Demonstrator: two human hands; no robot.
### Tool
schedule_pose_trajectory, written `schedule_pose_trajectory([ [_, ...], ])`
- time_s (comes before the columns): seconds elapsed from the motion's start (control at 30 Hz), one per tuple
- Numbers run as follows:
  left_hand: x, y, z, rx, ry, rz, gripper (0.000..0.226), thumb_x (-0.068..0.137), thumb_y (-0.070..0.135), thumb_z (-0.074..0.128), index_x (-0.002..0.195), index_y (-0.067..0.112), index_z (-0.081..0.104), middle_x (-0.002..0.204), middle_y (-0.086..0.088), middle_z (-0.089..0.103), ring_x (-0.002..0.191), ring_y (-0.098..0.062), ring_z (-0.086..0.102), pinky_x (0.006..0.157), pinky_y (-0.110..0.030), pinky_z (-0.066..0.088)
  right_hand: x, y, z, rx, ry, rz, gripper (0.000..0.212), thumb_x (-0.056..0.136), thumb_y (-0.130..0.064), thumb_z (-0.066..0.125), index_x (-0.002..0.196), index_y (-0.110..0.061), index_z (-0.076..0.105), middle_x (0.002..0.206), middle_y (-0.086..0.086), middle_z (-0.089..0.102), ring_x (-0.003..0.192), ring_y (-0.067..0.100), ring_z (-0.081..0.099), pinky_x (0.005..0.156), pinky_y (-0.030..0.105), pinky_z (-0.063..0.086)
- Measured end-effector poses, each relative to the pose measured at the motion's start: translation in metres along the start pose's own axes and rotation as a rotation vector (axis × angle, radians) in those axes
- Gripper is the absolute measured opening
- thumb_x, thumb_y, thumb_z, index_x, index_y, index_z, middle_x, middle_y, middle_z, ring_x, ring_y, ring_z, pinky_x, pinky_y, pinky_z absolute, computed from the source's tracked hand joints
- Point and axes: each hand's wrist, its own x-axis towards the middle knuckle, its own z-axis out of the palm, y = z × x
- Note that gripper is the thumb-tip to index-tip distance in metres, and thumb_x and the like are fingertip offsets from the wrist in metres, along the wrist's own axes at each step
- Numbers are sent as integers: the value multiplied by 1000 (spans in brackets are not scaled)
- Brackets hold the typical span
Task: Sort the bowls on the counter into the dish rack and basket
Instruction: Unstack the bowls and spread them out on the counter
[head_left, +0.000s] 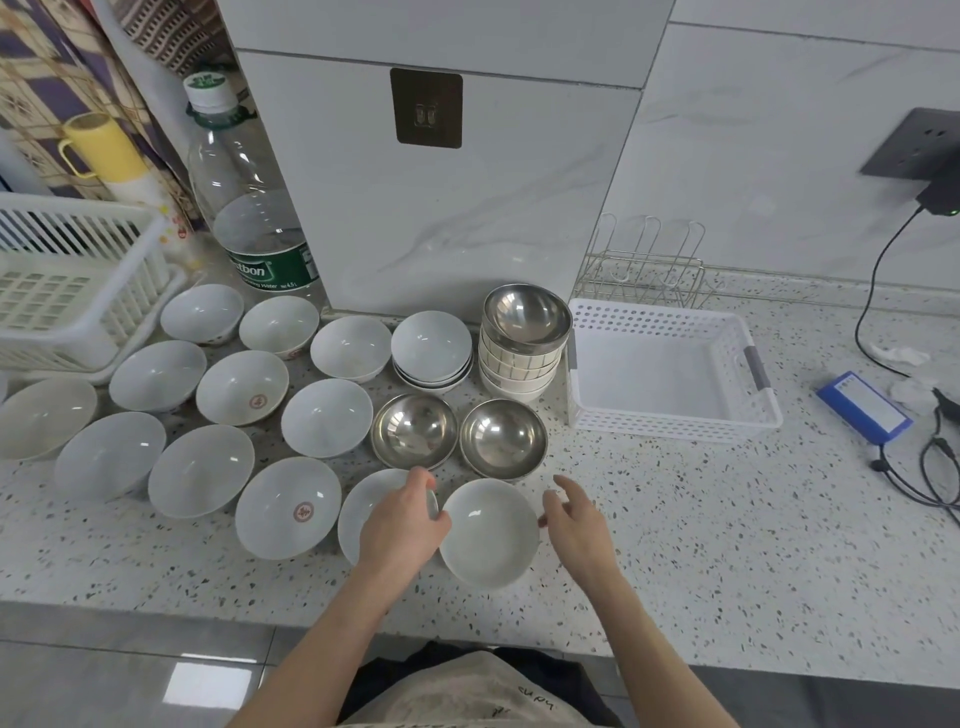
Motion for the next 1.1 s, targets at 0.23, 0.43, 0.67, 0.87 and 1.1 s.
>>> schedule_pose_trajectory([
  [0.23, 0, 2, 1, -118, 19, -88, 33, 92, 33, 59, 122, 25, 49, 71, 9, 58, 60, -5, 55, 48, -23, 37, 28, -18, -6, -36, -132, -35, 54, 99, -42, 36, 149, -22, 33, 89, -9, 63, 81, 1, 56, 75, 32, 45],
  [0.43, 1, 0, 0, -308, 10, -142, 19, 93, 32, 55, 111, 30, 51, 68, 2, 71, 65, -9, 65, 58, -27, 46, 29, -16, -11, -78, -188, -16, 55, 99, -36, 36, 152, -24, 28, 88, -3, 64, 74, 10, 60, 61, 25, 46],
  [0.67, 18, -25, -21, -403, -10, -126, 15, 93, 33, 56, 107, 30, 55, 64, 7, 72, 70, -1, 64, 62, -25, 42, 25, -20, -12, -32, -20, 5, 51, 101, -39, 38, 148, -20, 35, 90, -7, 62, 76, -3, 52, 77, 29, 39],
  [0.87, 72, -43, -59, -545, -7, -142, 28, 94, 38, 56, 117, 22, 56, 63, 5, 73, 59, -1, 65, 57, -29, 47, 16, -54, 1, 93, 235, -49, 40, 98, -41, 45, 136, -29, 48, 94, -21, 56, 85, 3, 56, 75, 30, 41],
  [1.1, 150, -17, -88, -600, -148, -159, 65, 94, 44, 52, 148, 18, 29, 82, -12, 74, 29, -5, 45, 34, -17, 32, 19, -93, 36, 87, 175, -93, 24, 97, -29, 49, 115, -27, 64, 96, -17, 64, 90, 4, 59, 75, 22, 45],
])
